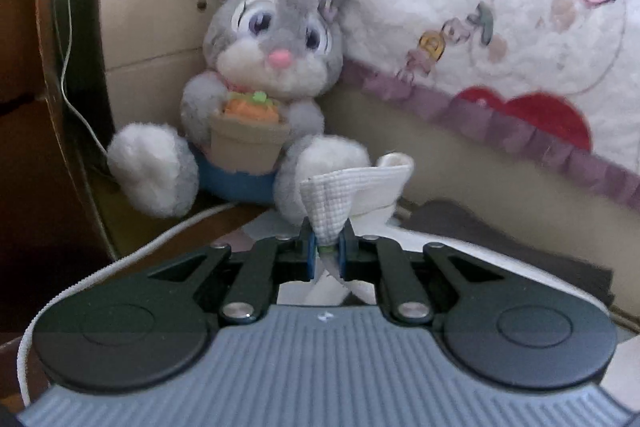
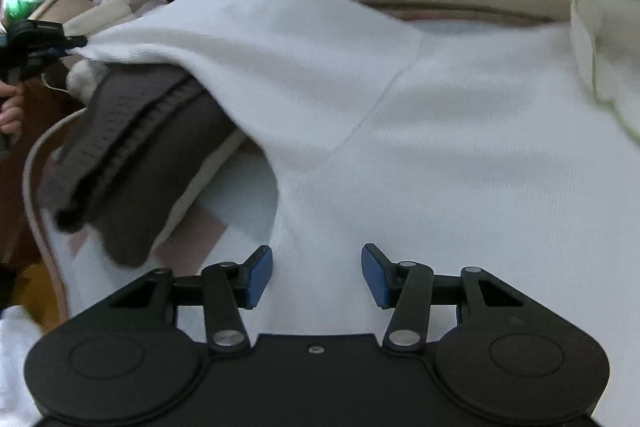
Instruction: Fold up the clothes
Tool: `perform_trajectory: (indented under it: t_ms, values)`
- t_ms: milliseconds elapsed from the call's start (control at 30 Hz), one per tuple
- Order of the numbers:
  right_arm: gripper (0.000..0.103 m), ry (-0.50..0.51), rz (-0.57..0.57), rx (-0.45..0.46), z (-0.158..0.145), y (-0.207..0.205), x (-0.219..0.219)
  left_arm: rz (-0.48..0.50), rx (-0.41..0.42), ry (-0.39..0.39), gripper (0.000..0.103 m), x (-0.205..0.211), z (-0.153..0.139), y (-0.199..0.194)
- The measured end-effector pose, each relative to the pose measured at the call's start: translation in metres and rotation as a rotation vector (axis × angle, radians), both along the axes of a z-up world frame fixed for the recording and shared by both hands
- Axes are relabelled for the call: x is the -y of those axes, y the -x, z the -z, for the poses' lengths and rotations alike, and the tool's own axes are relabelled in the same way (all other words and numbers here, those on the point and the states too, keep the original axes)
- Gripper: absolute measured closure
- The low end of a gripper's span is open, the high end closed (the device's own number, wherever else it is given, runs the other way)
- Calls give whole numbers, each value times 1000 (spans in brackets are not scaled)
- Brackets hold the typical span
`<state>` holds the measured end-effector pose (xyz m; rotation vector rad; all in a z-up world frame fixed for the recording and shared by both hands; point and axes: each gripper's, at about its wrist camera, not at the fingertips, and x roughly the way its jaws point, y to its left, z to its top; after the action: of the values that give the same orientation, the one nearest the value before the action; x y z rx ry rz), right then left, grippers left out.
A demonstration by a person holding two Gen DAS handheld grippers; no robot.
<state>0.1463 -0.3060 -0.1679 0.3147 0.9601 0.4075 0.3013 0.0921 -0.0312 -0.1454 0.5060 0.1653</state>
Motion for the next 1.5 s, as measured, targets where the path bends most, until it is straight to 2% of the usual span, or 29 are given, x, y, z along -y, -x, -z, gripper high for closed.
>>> perform_trajectory:
  t_ms: [67,167,200,300,500,600,667,767,800,867,933,1033,1133,1233,1400,1467,1500]
  values:
    - [48,-51,-31,15,-8,15,16,33,70,-21,93,17,-14,16]
    - [48,-119,-49,50,-22,45,53,122,129,-148,93,74,-32,49]
    - [48,-146,-51,65,-25,56,66,167,139,-155,93,95,-34,60]
    - [48,-176,16,64,-30,85,110,311,162,-37,93,157,-35,97]
    - [48,-133,116,71,-44,123,177,589,160,210,93,278,-35,159]
    - [48,-138,162,72,-49,135,207,734,94,314,93,337,-18,193]
    - [48,-156,201,76,-45,143,228,821,-35,377,92,377,21,212]
    - [48,-183,306,65,-27,144,254,869,-297,282,93,431,94,220]
    - [48,-195,346,58,-22,142,262,856,-356,308,93,434,110,216]
    - [48,-230,402,47,-13,140,275,805,-423,392,93,428,128,204]
    - [48,-291,438,40,-8,138,285,788,-403,419,93,422,129,202]
    - [48,-439,473,21,3,135,295,808,-380,375,92,425,127,209]
    - [47,-542,517,-37,16,132,301,833,-369,348,92,429,126,213]
    - [40,-639,558,-106,26,135,307,876,-372,292,92,439,125,216]
    - [32,-679,565,-151,43,130,312,1021,-364,182,91,462,119,233]
    - [31,-664,560,-173,54,121,311,1073,-393,128,82,469,117,240]
    - [31,-648,559,-180,58,118,308,1073,-399,162,72,462,111,241]
